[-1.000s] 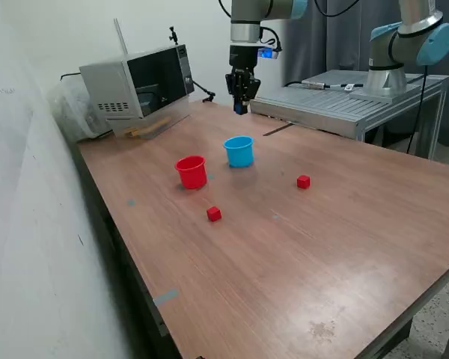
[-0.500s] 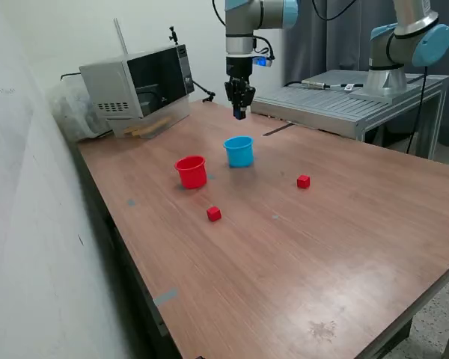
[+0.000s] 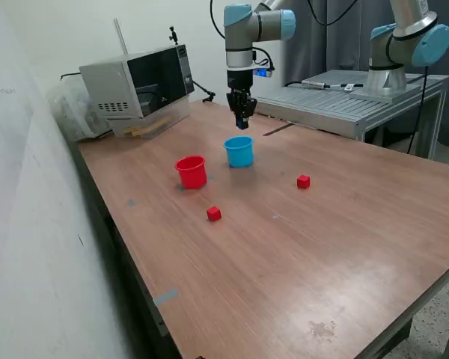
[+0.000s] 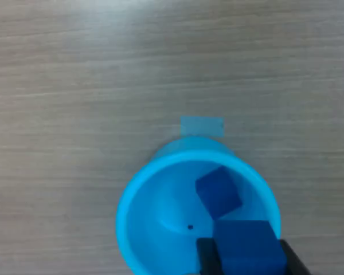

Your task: Place red objects in the red bin, and blue objects in the blue bin.

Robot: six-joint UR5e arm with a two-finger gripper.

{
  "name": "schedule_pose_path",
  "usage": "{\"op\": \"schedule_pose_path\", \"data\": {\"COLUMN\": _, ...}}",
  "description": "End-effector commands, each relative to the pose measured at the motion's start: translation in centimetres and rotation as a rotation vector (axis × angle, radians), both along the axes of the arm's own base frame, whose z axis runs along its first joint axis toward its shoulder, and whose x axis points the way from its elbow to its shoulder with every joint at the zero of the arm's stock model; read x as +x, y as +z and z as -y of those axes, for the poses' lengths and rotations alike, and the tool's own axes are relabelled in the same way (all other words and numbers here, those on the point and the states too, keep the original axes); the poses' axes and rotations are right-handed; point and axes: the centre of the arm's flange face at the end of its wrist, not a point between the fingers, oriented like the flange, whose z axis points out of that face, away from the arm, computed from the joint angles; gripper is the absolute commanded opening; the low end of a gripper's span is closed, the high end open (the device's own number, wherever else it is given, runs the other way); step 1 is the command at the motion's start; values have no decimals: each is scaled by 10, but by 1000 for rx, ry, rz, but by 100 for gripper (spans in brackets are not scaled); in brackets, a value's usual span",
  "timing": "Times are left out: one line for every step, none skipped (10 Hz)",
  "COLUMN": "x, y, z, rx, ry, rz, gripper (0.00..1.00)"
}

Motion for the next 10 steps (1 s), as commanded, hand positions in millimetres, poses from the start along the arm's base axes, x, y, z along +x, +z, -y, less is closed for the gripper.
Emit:
{"op": "schedule_pose_path", "data": {"x": -10, "y": -19, "z": -3, "rx": -6, "ry": 1, "rz": 15, "gripper": 0}}
{"op": "schedule_pose_path", "data": {"x": -14, "y": -18, "z": -5, "rx": -1, "ry": 0, "rz": 1, "gripper": 0}}
{"op": "schedule_pose_path", "data": {"x": -16, "y": -17, "z": -7, "rx": 2, "ry": -3, "rz": -10, "gripper": 0}}
{"op": "schedule_pose_path", "data": {"x": -17, "y": -16, "z": -7, "rx": 5, "ry": -3, "rz": -20, "gripper": 0}}
{"op": "schedule_pose_path", "data": {"x": -18, "y": -16, "z": -7, "rx": 6, "ry": -2, "rz": -23, "gripper": 0}}
{"op": "schedule_pose_path", "data": {"x": -18, "y": -15, "z": -8, "rx": 8, "ry": -3, "rz": -29, "gripper": 100}}
{"op": "schedule_pose_path", "data": {"x": -18, "y": -15, "z": -8, "rx": 11, "ry": -3, "rz": -33, "gripper": 100}}
{"op": "schedule_pose_path", "data": {"x": -18, "y": -15, "z": -8, "rx": 11, "ry": -5, "rz": -33, "gripper": 100}}
{"op": "schedule_pose_path", "data": {"x": -19, "y": -15, "z": -9, "rx": 12, "ry": -3, "rz": -34, "gripper": 100}}
{"op": "schedule_pose_path", "data": {"x": -18, "y": -15, "z": -8, "rx": 11, "ry": -3, "rz": -33, "gripper": 100}}
